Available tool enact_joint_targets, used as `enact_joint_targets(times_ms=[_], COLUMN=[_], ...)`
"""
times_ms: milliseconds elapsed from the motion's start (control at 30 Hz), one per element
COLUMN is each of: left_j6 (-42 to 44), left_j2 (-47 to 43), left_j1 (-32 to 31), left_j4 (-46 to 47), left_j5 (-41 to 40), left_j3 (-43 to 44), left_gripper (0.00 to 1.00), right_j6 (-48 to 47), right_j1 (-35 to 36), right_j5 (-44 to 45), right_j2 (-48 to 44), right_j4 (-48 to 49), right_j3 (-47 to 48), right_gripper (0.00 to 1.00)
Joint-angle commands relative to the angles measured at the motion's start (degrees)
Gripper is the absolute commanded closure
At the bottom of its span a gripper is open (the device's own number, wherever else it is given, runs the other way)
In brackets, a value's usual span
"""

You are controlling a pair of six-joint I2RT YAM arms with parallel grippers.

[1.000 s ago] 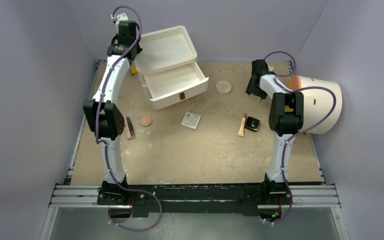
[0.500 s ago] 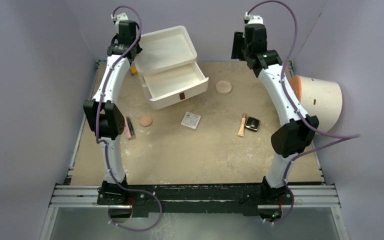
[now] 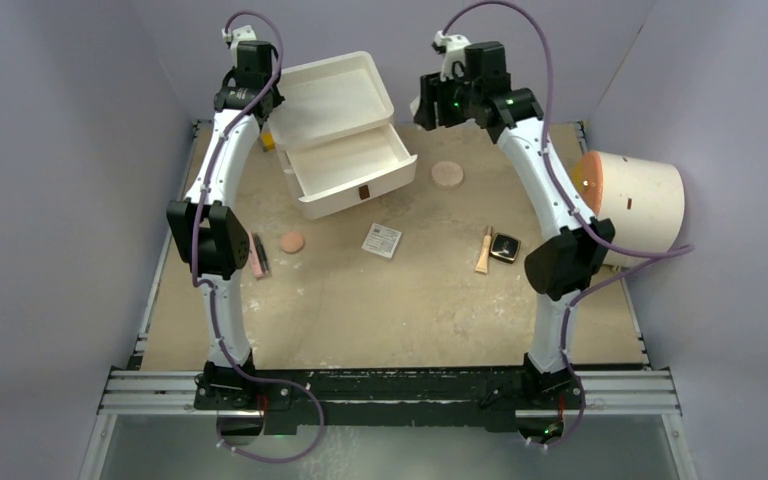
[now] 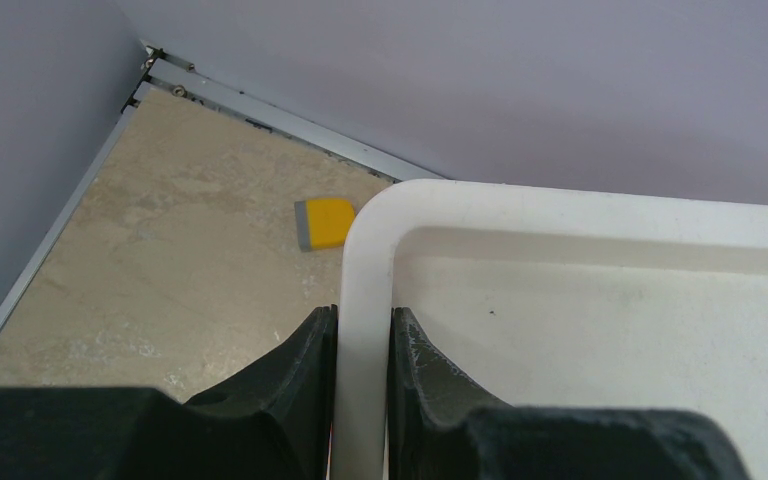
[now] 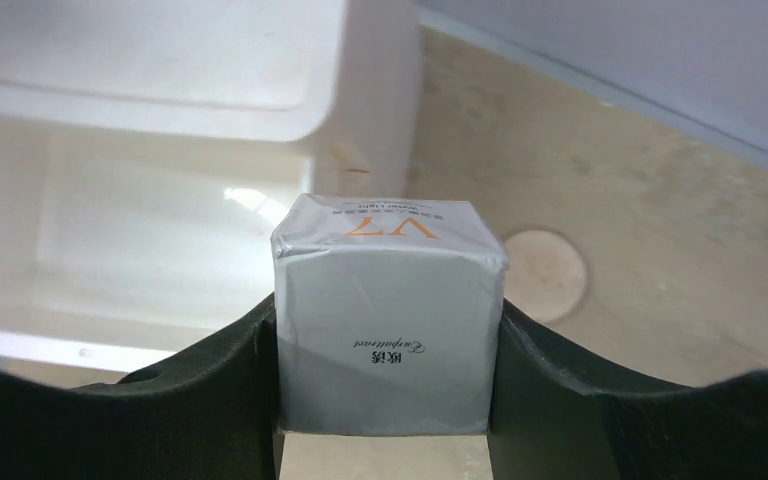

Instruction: Organize the makeup

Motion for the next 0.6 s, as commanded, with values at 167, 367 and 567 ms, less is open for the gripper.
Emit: enact_joint_targets(times_ms=[167,367,567], left_j6=[-2.79,-3.40,-3.45], left_j2=[4.33,4.73,4.60], left_j1=[0.04,-0.18,-0.18], left_j4=[-4.13,-4.36,-3.81], left_j5=[4.33,4.75,5.23], left_j3=[-0.71,-0.71,-1.87], left_gripper=[1.00,1.00,1.00], right_j6=[-1.36,-1.79,-3.54], right_j1=[5.31,8.53,10.65], right_j5=[-10.62,-9.13,-5.57], right_j2=[4.93,6.59,7.05], right_j4=[-1.68,-2.66,-3.42], right_j3=[9.88,10.02,8.14], right_gripper=[1.00,1.00,0.89])
